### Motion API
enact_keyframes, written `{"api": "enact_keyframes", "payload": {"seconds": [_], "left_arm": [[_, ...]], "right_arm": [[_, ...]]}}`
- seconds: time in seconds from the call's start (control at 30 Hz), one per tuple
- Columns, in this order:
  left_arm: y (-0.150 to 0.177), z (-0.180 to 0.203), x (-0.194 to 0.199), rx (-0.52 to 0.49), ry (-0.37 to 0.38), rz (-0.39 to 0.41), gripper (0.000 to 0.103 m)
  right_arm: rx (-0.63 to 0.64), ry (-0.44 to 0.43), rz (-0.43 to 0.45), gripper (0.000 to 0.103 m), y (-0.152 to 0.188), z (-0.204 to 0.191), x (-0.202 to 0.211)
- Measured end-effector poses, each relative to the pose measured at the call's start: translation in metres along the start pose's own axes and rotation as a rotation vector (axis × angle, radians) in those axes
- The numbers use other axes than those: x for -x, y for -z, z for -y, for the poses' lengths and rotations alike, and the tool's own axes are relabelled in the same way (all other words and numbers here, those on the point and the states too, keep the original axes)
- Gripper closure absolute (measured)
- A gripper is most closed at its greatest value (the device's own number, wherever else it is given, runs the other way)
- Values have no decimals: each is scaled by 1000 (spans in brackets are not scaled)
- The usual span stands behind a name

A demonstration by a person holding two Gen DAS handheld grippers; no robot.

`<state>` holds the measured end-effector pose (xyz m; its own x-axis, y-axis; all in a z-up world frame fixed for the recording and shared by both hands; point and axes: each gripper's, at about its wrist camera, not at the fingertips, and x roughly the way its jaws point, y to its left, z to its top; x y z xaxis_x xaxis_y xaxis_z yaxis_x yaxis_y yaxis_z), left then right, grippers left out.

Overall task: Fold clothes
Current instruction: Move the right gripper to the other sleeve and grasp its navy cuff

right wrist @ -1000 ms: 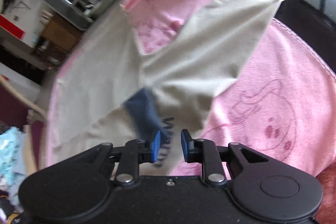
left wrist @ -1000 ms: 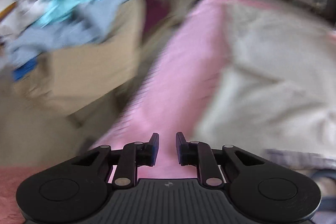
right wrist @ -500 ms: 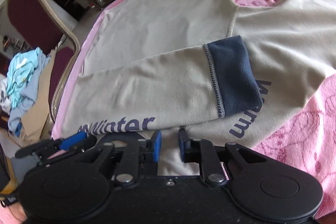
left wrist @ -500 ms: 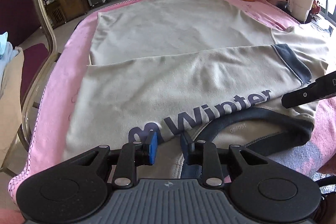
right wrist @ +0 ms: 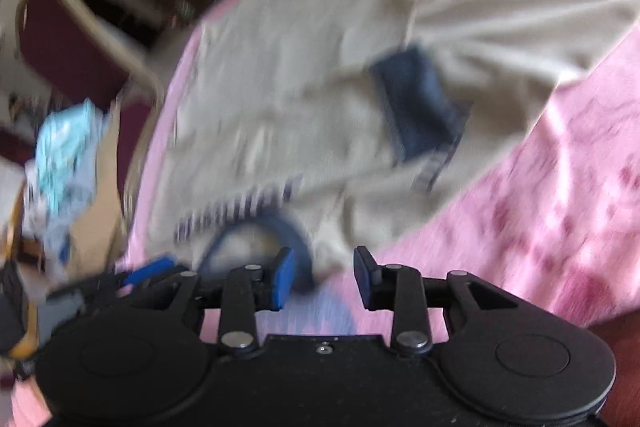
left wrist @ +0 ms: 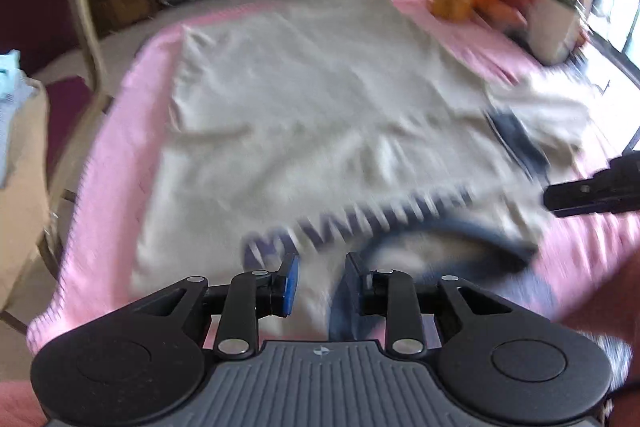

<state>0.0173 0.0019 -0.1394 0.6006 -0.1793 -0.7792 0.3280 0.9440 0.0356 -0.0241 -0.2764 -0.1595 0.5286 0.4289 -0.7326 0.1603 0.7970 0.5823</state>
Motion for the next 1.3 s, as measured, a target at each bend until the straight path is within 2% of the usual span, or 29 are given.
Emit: {"api": "enact_keyframes", "payload": {"seconds": [0.07, 0.23, 0.27, 0.4, 0.47, 0.53, 0.63, 0.7, 0.8, 1.07, 1.2, 1.3], "left_arm": [[-13, 1, -9, 26, -28, 26, 76], [-32, 22, -44, -7, -58, 13, 76], [-31, 25, -50, -20, -65, -6, 76], [-11, 37, -50, -133, -95, -40, 76], [-3, 45, -39, -208, -105, -52, 77], [0, 49, -29, -216, -55, -71, 78], [1, 56, -15, -209, 20, -76, 75], [-8, 66, -6, -222, 34, -28, 75], [-23, 83, 3, -222, 77, 18, 75], [-57, 122, 15, -232, 147, 66, 75], [-76, 135, 8, -217, 102, 91, 75], [-89, 141, -12, -158, 53, 53, 75]], "right_arm": [[-41, 7, 35, 84, -9, 6, -7], [-144, 23, 124, 84, -32, 20, -25], [-124, 75, 124, 84, -33, 19, -30], [-65, 119, 74, 87, -27, 14, -29], [-88, 104, 10, 81, -18, 17, -24], [-158, 80, -62, 78, -7, 26, -17], [-190, 158, -43, 79, 1, 35, 4], [-207, 175, 43, 78, -5, 40, 25], [-287, 137, 152, 76, -25, 62, 51], [-505, 27, 441, 73, -78, 123, 121], [-613, -30, 586, 73, -105, 154, 155], [-618, -13, 648, 73, -127, 174, 151]]}}
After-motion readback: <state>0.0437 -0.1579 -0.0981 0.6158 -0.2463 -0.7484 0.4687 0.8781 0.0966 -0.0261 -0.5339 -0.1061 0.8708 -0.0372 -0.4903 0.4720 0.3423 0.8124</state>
